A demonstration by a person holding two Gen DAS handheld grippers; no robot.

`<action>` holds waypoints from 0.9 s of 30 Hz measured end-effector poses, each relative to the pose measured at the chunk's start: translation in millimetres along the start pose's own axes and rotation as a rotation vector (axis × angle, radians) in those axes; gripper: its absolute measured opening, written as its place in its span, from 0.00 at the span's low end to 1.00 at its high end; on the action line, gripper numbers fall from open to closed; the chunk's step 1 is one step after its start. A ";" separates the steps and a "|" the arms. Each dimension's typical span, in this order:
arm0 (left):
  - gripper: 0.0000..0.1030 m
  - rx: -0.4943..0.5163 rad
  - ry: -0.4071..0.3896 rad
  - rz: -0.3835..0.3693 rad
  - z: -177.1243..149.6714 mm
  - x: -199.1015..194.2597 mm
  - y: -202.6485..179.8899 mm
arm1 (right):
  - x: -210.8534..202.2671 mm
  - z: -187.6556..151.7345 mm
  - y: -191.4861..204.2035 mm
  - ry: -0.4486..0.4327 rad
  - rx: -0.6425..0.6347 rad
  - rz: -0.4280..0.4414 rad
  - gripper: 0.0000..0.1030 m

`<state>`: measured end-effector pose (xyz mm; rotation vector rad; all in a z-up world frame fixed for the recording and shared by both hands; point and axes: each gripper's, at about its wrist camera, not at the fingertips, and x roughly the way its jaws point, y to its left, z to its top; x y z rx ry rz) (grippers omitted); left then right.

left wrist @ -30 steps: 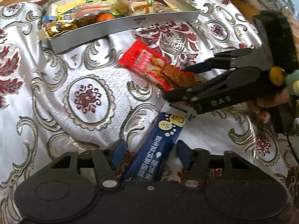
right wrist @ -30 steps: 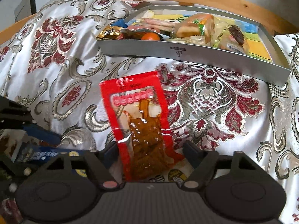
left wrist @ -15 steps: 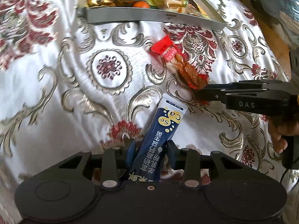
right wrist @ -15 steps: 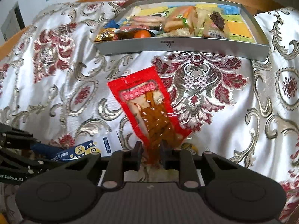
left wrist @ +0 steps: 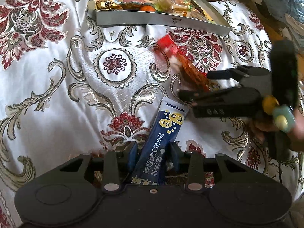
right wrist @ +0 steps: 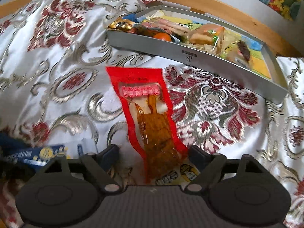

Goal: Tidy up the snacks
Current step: 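Lift the red pack with the right tool while the left tool lifts the blue stick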

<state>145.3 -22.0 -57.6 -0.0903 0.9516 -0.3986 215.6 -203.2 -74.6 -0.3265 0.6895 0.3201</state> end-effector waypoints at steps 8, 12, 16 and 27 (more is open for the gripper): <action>0.41 0.066 -0.014 0.001 2.4 10.8 -7.4 | 1.8 -1.0 -24.7 -0.027 0.111 0.037 0.38; 0.38 0.059 -0.018 0.016 2.0 8.8 -7.3 | -9.8 -6.1 -23.0 -0.061 0.115 0.007 0.28; 0.35 0.072 -0.024 0.038 0.8 6.1 -11.2 | -25.7 -9.2 -20.5 -0.090 0.121 -0.007 0.20; 0.29 0.115 -0.074 0.060 -3.7 -6.9 -19.9 | -68.4 -19.4 -6.8 -0.176 0.121 -0.048 0.19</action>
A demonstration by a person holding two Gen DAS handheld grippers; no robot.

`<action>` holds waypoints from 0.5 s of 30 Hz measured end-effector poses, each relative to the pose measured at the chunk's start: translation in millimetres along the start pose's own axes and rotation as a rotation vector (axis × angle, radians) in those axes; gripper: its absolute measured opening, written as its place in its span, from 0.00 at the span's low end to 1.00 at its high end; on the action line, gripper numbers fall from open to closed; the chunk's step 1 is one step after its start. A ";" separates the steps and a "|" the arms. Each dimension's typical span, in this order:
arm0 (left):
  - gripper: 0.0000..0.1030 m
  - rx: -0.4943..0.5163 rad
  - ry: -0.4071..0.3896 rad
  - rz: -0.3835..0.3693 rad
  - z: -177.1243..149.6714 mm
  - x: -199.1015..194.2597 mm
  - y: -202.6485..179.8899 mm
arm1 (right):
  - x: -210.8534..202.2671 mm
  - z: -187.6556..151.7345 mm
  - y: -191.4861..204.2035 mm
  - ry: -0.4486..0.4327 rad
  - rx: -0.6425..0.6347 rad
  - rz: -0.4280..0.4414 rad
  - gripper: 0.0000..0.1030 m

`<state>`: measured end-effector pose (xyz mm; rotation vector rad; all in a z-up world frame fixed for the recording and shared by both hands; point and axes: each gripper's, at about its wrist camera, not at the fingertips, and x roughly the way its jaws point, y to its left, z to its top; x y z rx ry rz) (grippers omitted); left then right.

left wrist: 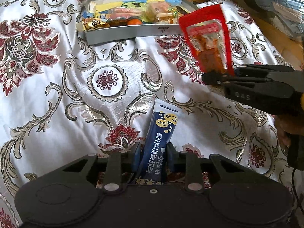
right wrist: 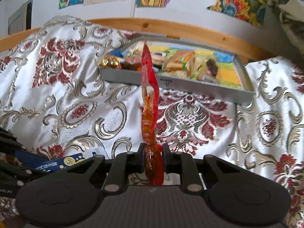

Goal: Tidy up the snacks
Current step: 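Lift the red pack with the right tool while the left tool lifts the blue stick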

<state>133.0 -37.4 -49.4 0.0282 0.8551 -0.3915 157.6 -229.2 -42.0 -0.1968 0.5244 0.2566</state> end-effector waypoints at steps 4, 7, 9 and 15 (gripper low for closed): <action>0.28 -0.002 -0.026 0.000 0.3 -3.7 -1.9 | -21.0 -6.2 5.2 -0.064 -0.016 -0.035 0.19; 0.27 0.000 -0.050 0.005 -2.0 -4.6 -5.0 | -33.8 -15.6 4.9 -0.098 0.045 -0.042 0.19; 0.27 -0.005 -0.064 0.013 -6.3 -5.7 -7.9 | -42.4 -24.3 4.6 -0.121 0.085 -0.044 0.19; 0.27 -0.016 -0.095 0.044 -13.1 -8.2 -14.8 | -48.0 -32.2 -0.9 -0.141 0.131 -0.035 0.19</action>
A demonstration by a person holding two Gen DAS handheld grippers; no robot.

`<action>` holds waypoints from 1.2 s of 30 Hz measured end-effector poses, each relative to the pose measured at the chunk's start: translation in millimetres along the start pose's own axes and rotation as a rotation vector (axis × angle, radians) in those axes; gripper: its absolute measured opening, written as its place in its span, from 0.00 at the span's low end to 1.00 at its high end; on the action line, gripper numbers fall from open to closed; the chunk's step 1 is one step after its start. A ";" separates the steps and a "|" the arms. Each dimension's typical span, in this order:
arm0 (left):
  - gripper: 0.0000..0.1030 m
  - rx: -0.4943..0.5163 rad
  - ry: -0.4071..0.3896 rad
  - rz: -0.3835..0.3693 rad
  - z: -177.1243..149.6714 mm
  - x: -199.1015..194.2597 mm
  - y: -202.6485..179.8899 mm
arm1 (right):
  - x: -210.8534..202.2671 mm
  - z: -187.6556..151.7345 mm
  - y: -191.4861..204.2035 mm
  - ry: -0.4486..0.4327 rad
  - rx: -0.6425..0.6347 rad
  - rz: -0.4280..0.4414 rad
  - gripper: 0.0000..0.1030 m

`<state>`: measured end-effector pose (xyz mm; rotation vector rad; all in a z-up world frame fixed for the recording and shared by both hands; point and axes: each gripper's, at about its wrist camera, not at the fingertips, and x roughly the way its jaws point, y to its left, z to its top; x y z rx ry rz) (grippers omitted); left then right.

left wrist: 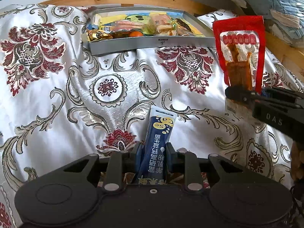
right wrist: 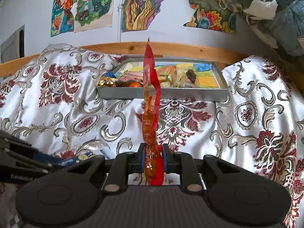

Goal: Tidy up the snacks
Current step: 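Lift the red pack with the right tool while the left tool lifts the blue stick, then carry the red pack and blue stick over the grey tray with both tools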

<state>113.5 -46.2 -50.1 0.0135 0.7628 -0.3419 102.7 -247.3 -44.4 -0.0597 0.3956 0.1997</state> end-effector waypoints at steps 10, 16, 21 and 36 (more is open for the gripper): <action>0.25 -0.027 -0.036 0.037 -5.6 -8.6 -4.2 | 3.4 -1.1 -9.3 -0.017 0.065 0.027 0.19; 0.25 -0.056 -0.098 0.081 -4.6 -17.9 -5.8 | 3.2 -2.5 -9.2 -0.020 0.077 0.043 0.19; 0.25 -0.084 -0.166 0.091 -1.5 -27.7 -4.9 | 0.5 -0.2 -6.8 -0.032 0.075 0.050 0.17; 0.25 -0.159 -0.245 0.087 24.8 -30.4 -0.7 | 1.3 25.5 5.7 -0.055 0.037 0.086 0.16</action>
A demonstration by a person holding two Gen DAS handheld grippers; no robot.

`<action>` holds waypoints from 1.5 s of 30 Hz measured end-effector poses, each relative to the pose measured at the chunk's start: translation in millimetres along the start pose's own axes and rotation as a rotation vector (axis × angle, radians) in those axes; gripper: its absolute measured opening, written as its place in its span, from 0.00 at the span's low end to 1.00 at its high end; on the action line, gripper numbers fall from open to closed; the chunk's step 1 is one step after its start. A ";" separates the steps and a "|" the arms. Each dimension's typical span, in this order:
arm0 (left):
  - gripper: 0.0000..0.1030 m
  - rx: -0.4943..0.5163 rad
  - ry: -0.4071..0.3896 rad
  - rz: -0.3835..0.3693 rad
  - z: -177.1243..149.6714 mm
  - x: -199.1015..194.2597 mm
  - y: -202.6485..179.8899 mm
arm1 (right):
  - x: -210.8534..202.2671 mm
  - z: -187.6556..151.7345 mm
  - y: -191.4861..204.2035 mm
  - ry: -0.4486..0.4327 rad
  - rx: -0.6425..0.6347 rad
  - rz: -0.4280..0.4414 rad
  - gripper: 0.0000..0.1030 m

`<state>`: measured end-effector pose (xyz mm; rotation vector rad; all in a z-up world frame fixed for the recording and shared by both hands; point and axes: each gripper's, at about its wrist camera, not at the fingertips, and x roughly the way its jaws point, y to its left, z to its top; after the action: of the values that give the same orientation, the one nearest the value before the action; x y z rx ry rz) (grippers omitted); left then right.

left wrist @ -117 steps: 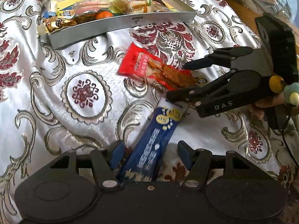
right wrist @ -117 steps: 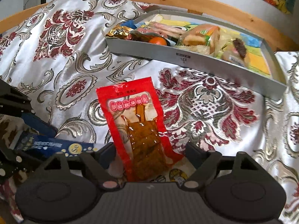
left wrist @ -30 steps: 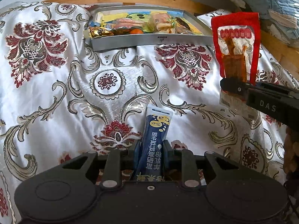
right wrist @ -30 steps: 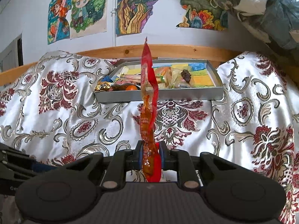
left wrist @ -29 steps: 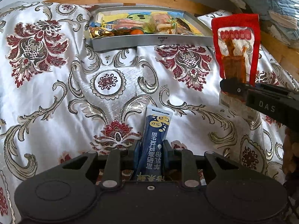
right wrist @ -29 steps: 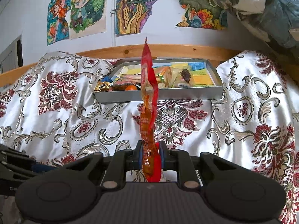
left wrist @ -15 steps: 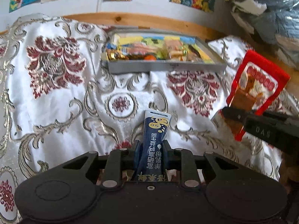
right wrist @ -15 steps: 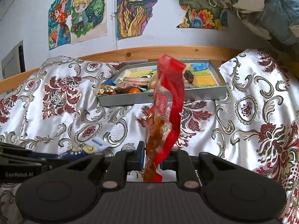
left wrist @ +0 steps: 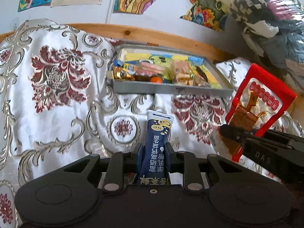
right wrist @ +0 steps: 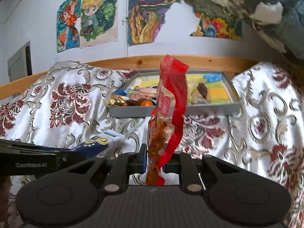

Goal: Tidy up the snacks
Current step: 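Carry the red pack and blue stick over the grey tray with both tools, then lower the red pack and blue stick into the tray and open both tools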

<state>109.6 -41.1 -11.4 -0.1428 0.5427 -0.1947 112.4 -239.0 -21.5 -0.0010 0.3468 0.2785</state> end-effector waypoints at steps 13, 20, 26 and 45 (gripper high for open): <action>0.25 0.003 -0.175 0.017 93.1 46.4 11.3 | 54.6 79.4 -10.1 0.007 -0.115 0.073 0.16; 0.25 -0.077 -0.205 0.025 153.6 111.9 28.8 | 121.1 137.7 -25.7 0.028 -0.084 0.112 0.16; 0.25 -0.071 -0.204 0.031 180.8 165.8 42.7 | 189.6 172.2 -32.8 0.116 -0.061 0.130 0.16; 0.26 -0.071 -0.120 0.056 167.1 208.1 62.0 | 253.1 188.1 -45.8 0.196 -0.046 0.006 0.43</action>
<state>380.8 -13.0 15.0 -0.2066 0.4333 -0.1116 416.3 -205.7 68.4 -0.0733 0.5347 0.2930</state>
